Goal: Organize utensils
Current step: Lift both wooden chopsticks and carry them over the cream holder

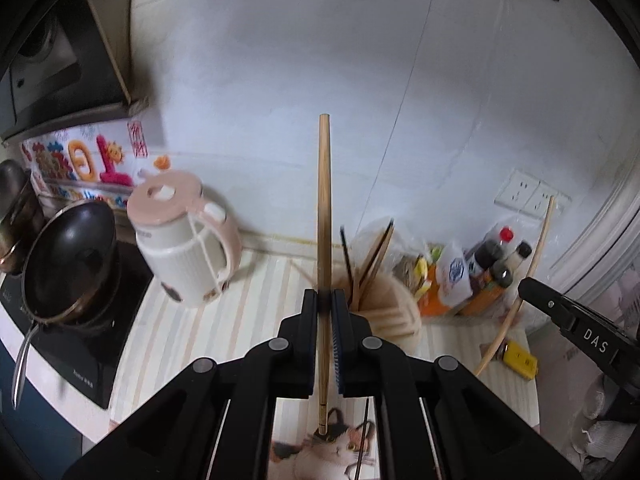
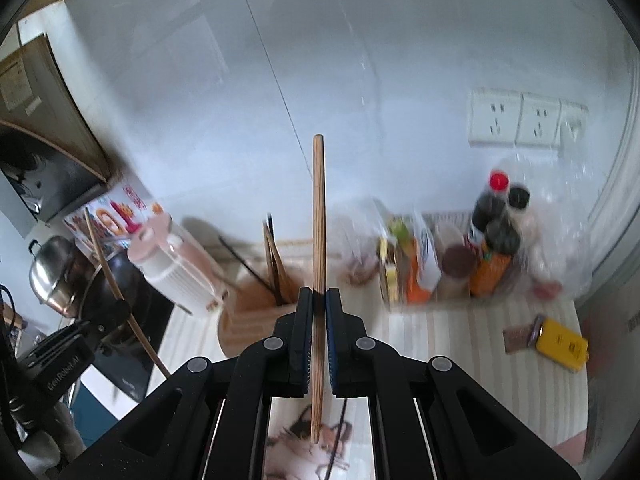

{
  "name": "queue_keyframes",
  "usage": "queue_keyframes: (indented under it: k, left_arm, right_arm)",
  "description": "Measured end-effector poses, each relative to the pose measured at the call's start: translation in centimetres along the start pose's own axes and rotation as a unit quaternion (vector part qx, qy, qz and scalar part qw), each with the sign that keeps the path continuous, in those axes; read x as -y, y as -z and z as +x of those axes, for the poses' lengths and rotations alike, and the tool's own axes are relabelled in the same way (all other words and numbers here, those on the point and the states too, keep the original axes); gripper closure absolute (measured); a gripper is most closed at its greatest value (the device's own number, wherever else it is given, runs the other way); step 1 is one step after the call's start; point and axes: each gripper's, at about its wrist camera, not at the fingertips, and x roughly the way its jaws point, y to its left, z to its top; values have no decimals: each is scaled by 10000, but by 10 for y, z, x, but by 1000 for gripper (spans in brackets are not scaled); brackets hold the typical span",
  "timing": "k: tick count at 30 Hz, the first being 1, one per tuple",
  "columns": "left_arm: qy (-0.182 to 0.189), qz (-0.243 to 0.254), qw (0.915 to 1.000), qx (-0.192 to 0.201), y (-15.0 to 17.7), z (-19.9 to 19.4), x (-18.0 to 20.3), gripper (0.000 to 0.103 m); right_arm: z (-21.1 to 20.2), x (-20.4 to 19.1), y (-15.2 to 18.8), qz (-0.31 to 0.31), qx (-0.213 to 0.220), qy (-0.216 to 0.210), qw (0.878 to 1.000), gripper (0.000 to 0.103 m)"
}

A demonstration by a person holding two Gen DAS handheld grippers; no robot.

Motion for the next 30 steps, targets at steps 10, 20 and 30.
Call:
queue_keyframes:
  k: [10,20,30]
  left_arm:
    - [67,-30,9996,262,-52,15,4,99]
    - [25,24,9995,310,-69,59,8,99]
    - [-16,199,9993,308,-72,98,15,99]
  right_arm:
    - [16,-7,-52,84,245,-50,9997,96]
    - [56,-12,-77,320,378,-58,9988,96]
    - [103,-14,-83,423,435,40,9982,96]
